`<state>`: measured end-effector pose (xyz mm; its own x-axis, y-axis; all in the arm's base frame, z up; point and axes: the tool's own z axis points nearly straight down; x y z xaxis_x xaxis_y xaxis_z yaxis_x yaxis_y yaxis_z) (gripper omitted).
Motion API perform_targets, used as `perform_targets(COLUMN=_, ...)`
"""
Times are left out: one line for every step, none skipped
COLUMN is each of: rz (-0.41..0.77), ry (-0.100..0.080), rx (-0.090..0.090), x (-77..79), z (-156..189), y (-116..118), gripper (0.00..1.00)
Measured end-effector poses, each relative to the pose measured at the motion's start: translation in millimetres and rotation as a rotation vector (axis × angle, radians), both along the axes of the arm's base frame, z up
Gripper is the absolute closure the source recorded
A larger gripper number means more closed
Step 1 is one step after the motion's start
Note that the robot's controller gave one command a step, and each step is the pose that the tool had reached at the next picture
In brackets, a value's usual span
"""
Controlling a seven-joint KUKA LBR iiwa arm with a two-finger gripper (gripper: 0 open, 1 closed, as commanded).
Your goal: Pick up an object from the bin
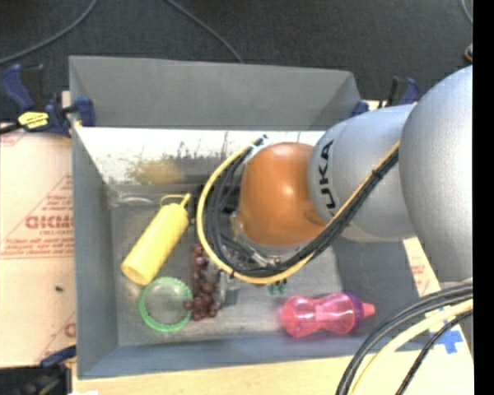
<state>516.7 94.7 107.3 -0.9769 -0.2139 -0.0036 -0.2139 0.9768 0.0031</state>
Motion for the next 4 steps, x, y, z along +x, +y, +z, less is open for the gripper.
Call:
perform_targets(rz=-0.001, ry=0.000, rx=0.000, x=0.0, z=0.0, y=0.0, gripper=1.00)
perform_targets(rz=-0.003, ry=0.000, rx=0.000, x=0.0, z=0.0, y=-0.1, gripper=1.00)
perform_targets(rz=-0.004, ry=0.000, rx=0.000, x=0.0, z=0.0, y=-0.1, gripper=1.00)
perform_targets(rz=-0.004, ry=0.000, rx=0.000, x=0.0, z=0.0, y=-0.1, gripper=1.00)
